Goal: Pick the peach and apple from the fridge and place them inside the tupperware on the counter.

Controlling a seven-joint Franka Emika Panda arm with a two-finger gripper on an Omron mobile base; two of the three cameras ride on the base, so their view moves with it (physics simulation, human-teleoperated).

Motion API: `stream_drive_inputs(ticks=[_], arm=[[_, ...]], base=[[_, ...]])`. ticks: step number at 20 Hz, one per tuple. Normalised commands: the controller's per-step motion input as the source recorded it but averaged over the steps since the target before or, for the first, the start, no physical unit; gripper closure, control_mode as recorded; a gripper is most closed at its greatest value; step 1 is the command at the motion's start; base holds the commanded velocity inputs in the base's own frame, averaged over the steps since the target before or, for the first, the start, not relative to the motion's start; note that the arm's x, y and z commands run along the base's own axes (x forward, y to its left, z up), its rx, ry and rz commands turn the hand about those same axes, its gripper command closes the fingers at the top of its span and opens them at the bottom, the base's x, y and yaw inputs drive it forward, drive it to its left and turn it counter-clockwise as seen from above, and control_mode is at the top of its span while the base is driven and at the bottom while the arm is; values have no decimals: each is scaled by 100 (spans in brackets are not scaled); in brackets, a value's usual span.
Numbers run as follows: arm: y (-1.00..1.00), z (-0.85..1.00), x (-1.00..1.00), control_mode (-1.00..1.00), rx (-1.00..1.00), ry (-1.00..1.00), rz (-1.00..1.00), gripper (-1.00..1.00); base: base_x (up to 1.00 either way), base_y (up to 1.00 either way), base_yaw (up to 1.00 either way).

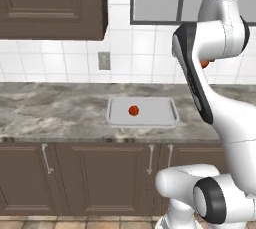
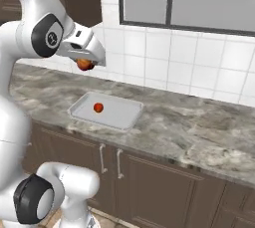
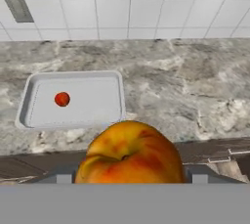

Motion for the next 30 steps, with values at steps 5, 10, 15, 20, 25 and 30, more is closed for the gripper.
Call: stream_drive_inputs(ticks=[5,10,15,20,25,30], arm=[[0,0,0,100,0,0,0,100],[0,0,0,100,0,0,0,100],[0,0,0,100,0,0,0,100],[0,-56,18,-100,1,33,15,100],[0,-76,9,-100,13,30,35,100],[-4,-84,1,-100,24,0,24,100]], base=[[86,75,-38],[73,20,-42],[51,2,-16],[0,0,0],[0,0,0],[0,0,0]])
